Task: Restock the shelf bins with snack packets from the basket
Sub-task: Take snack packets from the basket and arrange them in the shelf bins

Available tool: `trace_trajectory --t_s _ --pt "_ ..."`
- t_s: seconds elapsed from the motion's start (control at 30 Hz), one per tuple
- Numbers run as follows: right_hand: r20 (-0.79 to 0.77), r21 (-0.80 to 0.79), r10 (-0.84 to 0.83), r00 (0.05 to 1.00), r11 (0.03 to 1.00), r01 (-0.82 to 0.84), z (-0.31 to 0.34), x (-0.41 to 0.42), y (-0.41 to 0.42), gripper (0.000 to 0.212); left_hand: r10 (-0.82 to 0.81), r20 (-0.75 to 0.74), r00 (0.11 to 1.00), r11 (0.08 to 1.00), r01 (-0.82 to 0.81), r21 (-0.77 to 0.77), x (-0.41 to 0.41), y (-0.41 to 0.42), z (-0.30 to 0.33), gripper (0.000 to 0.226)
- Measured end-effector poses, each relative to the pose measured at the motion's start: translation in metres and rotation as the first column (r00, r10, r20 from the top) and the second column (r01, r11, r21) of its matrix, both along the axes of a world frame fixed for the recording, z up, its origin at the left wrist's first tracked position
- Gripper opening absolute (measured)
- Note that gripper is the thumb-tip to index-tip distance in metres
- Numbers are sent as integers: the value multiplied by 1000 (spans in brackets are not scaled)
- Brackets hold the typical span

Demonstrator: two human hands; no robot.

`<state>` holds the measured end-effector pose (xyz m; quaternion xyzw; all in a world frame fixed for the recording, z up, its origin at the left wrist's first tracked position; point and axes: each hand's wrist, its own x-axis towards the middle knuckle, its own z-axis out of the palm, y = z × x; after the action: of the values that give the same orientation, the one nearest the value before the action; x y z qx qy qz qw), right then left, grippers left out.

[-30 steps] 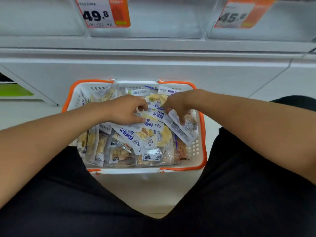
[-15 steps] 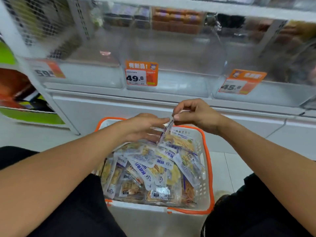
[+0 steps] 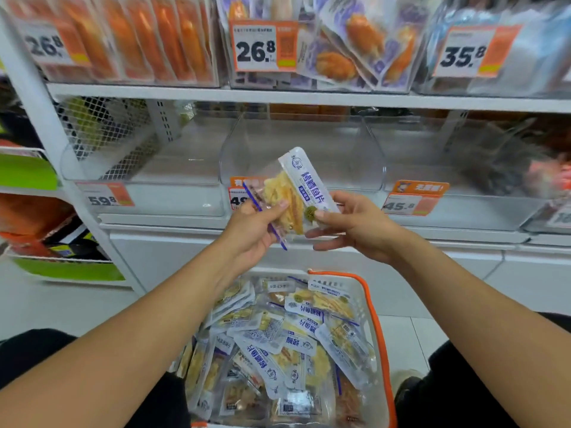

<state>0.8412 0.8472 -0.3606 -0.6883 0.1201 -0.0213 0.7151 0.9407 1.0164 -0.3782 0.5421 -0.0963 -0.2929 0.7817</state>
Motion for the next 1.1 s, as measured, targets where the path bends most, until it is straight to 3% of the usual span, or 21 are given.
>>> trace_trajectory --t_s 0.07,0.13,0.23,0.33,0.47,0.6,0.7,0.73,0.8,0.9,1.1 --pt "7 -127 -62 998 990 62 16 -5 -4 20 -54 -63 997 997 50 -60 -4 -16 8 20" --pt "35 -232 -240 970 942 242 36 -7 -32 17 -81 6 997 996 81 33 -1 -35 19 14" --pt "98 -330 -488 868 807 490 60 -16 -108 19 -55 211 976 975 7 222 19 -73 38 23" --pt "93 -426 -616 782 685 591 67 -18 -186 17 -97 466 879 922 -97 375 45 -116 58 20" --pt "22 -460 -656 755 663 590 54 14 -264 28 -225 547 806 870 -86 485 72 -172 64 25" --pt "-89 -622 -508 857 700 351 33 75 -304 16 -293 529 796 851 -35 523 92 -217 53 30" --pt "-47 -820 -409 911 537 199 22 113 -311 14 -281 507 815 851 -32 524 105 -236 44 29" --pt "-10 -847 -388 922 494 198 18 123 -315 8 -277 501 820 853 -30 521 109 -240 42 27" --pt "54 -892 -369 928 399 211 6 140 -323 26 -273 499 823 855 -31 518 114 -245 36 22" --pt "100 -879 -369 924 403 256 -4 153 -336 11 -281 525 804 855 -39 517 119 -247 33 15" --pt "152 -873 -428 891 364 324 -14 154 -348 19 -285 508 813 855 -25 519 121 -244 29 19"
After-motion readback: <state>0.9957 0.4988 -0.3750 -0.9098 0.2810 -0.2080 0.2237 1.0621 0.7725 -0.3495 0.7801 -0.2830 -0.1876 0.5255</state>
